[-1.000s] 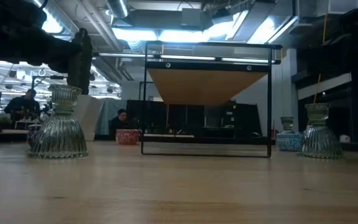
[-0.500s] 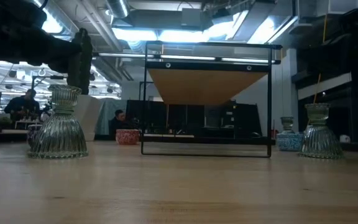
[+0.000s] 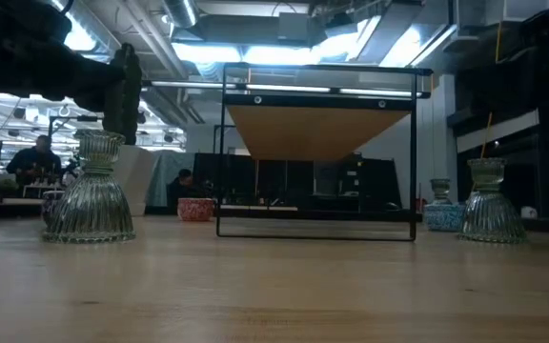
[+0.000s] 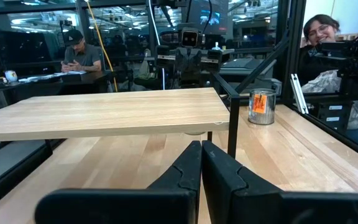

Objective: Pick & Place candle stick holders
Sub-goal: Put the top transparent candle holder on the shelf

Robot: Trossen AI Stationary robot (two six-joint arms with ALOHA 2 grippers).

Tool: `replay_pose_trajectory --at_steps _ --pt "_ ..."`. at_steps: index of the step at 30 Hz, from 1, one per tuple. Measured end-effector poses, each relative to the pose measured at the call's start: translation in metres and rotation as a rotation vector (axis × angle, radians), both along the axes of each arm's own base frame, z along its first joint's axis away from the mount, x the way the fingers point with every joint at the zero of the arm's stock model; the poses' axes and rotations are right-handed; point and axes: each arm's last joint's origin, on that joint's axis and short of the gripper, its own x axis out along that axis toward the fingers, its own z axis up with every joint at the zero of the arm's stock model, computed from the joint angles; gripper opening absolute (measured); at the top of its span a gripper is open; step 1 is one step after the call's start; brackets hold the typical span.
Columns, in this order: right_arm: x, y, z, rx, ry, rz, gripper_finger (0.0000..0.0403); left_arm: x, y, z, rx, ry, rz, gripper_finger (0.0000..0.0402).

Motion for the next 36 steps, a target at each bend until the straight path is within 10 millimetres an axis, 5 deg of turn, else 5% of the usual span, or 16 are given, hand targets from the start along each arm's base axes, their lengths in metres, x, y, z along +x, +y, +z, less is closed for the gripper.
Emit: replay_pose_trajectory --at_steps 19,36 --pt "-0.001 0.000 0.008 0.104 -0.072 0.007 0.0001 0.000 0.000 0.000 0.000 0.000 0.000 0.0006" --pt "-0.025 -0.003 0.066 0.148 -0.053 -0.071 0.0001 0.000 0.000 0.000 0.000 0.000 0.000 0.0006"
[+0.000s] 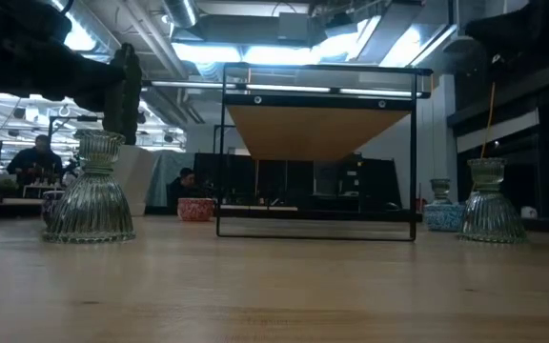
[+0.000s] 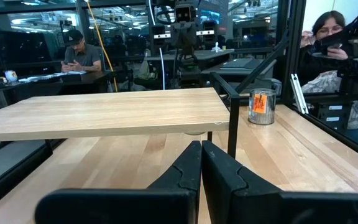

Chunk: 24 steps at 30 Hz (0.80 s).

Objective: Pick & Place candle stick holders
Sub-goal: Put the top transparent candle holder on the shelf

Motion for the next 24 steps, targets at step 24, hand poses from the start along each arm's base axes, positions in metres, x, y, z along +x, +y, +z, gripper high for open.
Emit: replay_pose_trajectory --at_steps 24 --pt "0.007 0.000 0.075 0.010 0.091 0.002 0.0001 0.000 0.000 0.000 0.000 0.000 0.000 0.0006"
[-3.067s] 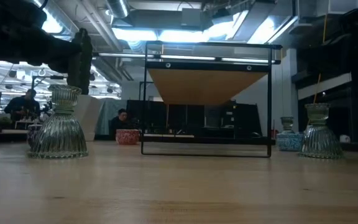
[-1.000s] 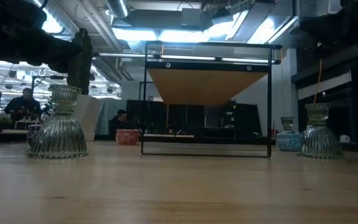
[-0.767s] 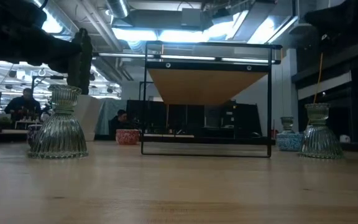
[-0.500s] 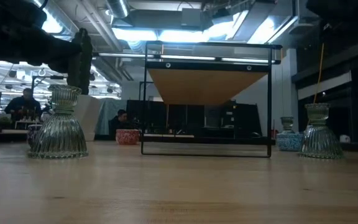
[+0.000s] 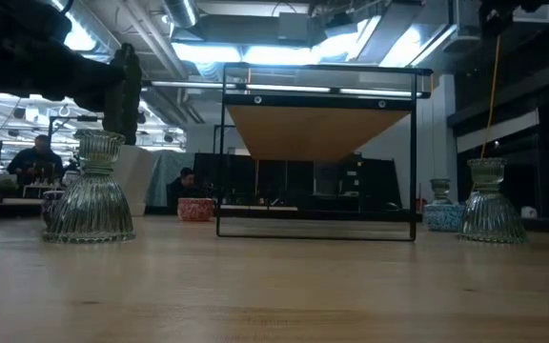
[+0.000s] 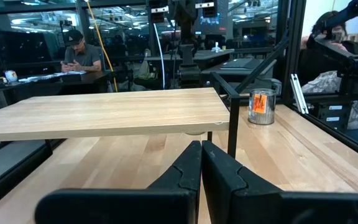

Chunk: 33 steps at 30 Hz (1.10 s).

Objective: Pick & Place candle stick holders
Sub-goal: Put the top transparent candle holder on the shelf

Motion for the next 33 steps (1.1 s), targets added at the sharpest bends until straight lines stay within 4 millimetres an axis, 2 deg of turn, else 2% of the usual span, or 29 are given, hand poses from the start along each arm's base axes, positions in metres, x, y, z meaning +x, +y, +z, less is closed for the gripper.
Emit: replay_pose_trajectory --at_steps 7,15,33 --pt "0.005 0.000 0.022 -0.002 0.062 -0.003 0.0001 0.000 0.000 0.000 0.000 0.000 0.000 0.0006" --pt "0.005 -0.002 0.042 -0.007 0.101 -0.087 0.0001 0.000 0.000 0.000 0.000 0.000 0.000 0.0006" --pt "0.012 -0.003 0.040 -0.008 0.143 -0.114 0.0001 0.000 0.000 0.000 0.000 0.000 0.000 0.0006"
